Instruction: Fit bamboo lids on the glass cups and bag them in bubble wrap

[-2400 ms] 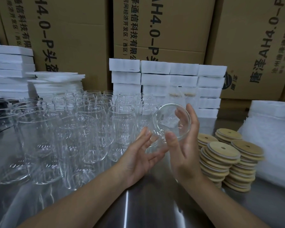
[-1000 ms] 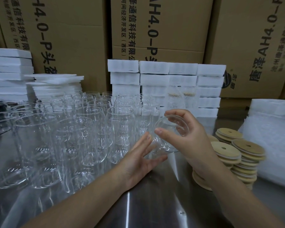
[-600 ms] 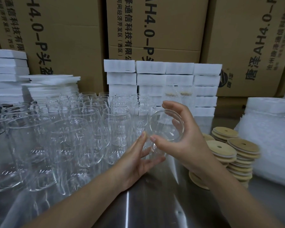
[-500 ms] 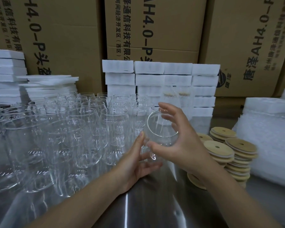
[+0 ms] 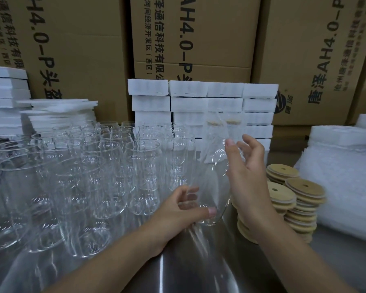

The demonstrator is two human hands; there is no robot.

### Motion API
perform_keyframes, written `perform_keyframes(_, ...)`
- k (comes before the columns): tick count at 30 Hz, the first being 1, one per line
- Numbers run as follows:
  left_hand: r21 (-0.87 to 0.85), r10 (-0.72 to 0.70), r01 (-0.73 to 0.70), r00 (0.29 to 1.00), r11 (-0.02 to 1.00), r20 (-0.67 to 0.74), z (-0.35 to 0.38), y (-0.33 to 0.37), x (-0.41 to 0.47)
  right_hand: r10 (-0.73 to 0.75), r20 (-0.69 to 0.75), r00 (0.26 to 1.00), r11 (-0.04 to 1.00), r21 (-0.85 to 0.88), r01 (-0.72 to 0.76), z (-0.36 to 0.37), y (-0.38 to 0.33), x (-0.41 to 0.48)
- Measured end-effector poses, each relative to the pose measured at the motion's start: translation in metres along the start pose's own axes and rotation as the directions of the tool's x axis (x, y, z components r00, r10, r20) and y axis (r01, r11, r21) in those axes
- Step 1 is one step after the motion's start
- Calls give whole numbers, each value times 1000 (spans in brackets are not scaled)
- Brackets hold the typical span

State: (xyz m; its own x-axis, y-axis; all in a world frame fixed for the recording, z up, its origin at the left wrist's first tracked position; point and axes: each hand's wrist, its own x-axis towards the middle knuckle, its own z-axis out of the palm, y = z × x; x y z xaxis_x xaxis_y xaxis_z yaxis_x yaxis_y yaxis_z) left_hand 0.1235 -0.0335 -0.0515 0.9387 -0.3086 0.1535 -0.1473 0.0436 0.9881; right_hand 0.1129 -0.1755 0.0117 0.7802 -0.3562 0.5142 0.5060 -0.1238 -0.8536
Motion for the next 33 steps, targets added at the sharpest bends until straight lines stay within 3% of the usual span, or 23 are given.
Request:
perform_keyframes(3,-42,-20,20,1000,999,6,2,1,0,11,14,1000,999,-42,-10,2,-1,-2)
perform_keyframes(6,-189,-70,82,995,979,71,5,4,0,20,75,997,993,-119,-11,1,-1,-4)
perform_keyframes(12,-301,-247,316,937,900,246,-1,13,3,4,229,973,927,-366,83,6,1,-10)
perform_keyframes(21,-359,-270,436,863,825,426,-9,12,4,-47,372,927,929,-325,177,8,-8,-21)
perform_keyframes(33,-499,-240,496,837,711,492,-12,12,2,-13,505,863,917,-339,212,3,-13,-22)
